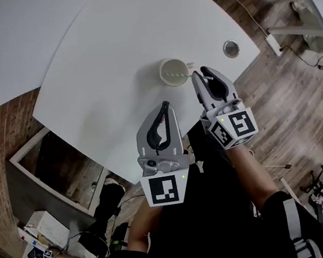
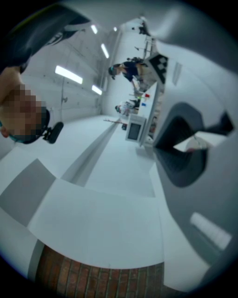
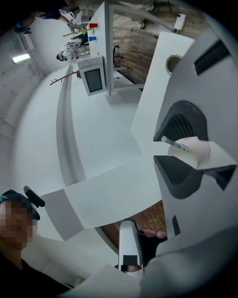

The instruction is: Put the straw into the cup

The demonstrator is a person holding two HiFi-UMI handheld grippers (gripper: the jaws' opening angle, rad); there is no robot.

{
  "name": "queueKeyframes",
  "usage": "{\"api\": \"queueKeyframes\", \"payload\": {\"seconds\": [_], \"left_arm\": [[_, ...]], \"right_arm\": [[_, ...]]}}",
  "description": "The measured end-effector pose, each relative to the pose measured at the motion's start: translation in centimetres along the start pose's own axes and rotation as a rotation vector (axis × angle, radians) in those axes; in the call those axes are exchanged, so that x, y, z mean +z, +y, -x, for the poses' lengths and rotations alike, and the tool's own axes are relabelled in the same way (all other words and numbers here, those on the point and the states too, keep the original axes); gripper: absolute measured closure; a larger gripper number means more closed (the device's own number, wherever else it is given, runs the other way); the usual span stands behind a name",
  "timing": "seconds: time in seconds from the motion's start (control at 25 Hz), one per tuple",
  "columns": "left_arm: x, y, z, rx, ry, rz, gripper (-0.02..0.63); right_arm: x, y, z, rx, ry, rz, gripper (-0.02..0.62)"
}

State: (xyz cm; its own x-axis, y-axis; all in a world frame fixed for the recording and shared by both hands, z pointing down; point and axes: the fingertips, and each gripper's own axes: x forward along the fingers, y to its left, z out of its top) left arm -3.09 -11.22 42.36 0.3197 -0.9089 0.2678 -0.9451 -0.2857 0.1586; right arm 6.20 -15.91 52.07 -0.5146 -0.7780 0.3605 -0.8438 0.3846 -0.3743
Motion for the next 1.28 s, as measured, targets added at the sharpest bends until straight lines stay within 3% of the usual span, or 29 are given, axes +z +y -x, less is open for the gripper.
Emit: {"api": "queueKeyframes", "payload": {"seconds": [0.56, 0.92, 1.08, 1.28], "left_arm": [[0.8, -0.7, 0.5, -0.005, -0.022, -0.015, 0.603], [4.9, -1.0, 2.3, 0.022, -0.116, -0.022, 0.603], [7.2, -0.9, 3.4, 0.024, -0.164, -0.053, 0.603], [9.3, -1.7, 5.8, 0.02, -0.19, -0.074, 0.603]], "right_arm": [[2.5, -0.6, 1.5, -0.023, -0.057, 0.018, 0.488], [11.7, -1.3, 5.6, -0.064, -0.188, 0.118, 0.489], [16.7, 0.4, 8.5, -0.072, -0.267, 0.182, 0.555], [17.3, 4.1, 12.2, -0.028, -0.25, 0.238, 0.571]]}}
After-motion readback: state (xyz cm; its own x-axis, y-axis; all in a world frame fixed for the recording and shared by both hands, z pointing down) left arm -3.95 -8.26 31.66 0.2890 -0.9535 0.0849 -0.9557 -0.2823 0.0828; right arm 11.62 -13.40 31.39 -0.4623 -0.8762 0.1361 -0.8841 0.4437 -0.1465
